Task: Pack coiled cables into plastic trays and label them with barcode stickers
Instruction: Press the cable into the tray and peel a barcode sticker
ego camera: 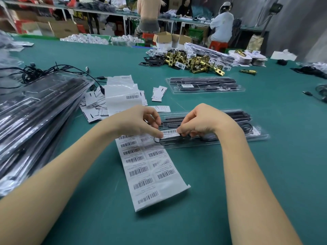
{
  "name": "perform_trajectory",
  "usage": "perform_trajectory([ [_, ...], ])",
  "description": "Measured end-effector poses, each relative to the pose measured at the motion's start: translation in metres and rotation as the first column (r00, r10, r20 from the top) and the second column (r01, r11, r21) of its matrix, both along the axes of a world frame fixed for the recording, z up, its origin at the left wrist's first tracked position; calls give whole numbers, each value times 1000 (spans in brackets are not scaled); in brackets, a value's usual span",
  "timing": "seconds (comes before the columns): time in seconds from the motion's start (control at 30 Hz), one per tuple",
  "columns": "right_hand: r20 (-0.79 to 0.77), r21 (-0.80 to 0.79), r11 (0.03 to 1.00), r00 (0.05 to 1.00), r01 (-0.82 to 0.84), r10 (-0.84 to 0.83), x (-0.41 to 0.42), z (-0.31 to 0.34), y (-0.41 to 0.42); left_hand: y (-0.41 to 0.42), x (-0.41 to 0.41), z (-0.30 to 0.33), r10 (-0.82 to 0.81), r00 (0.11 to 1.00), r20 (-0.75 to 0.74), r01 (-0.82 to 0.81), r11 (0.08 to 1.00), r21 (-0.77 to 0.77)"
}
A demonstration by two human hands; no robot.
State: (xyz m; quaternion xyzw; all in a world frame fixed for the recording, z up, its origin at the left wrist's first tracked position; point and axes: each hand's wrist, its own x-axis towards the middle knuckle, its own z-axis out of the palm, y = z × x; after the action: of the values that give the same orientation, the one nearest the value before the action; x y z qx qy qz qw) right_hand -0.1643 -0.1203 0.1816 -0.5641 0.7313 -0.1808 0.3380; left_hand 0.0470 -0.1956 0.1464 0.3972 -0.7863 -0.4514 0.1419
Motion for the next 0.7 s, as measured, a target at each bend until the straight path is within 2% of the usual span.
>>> perform_trajectory([
  [0.27, -77, 0, 1000, 997, -4, 4, 4, -4, -4, 2, 0, 2, -36, 999, -5, 36, 999, -34],
  [0.43, -108, -67, 990, 987, -122, 115, 5, -5, -4, 7, -1, 7, -193, 978, 77, 208, 921, -329],
  [0.53, -105, -29, 989, 984, -147, 143, 3, -3, -1, 9, -2, 5, -235, 968, 87, 251, 899, -358],
  [0.7, -107, 28, 990, 984, -137, 139, -5, 0, 0, 6, -5, -4, -141, 988, 59, 153, 887, -435],
])
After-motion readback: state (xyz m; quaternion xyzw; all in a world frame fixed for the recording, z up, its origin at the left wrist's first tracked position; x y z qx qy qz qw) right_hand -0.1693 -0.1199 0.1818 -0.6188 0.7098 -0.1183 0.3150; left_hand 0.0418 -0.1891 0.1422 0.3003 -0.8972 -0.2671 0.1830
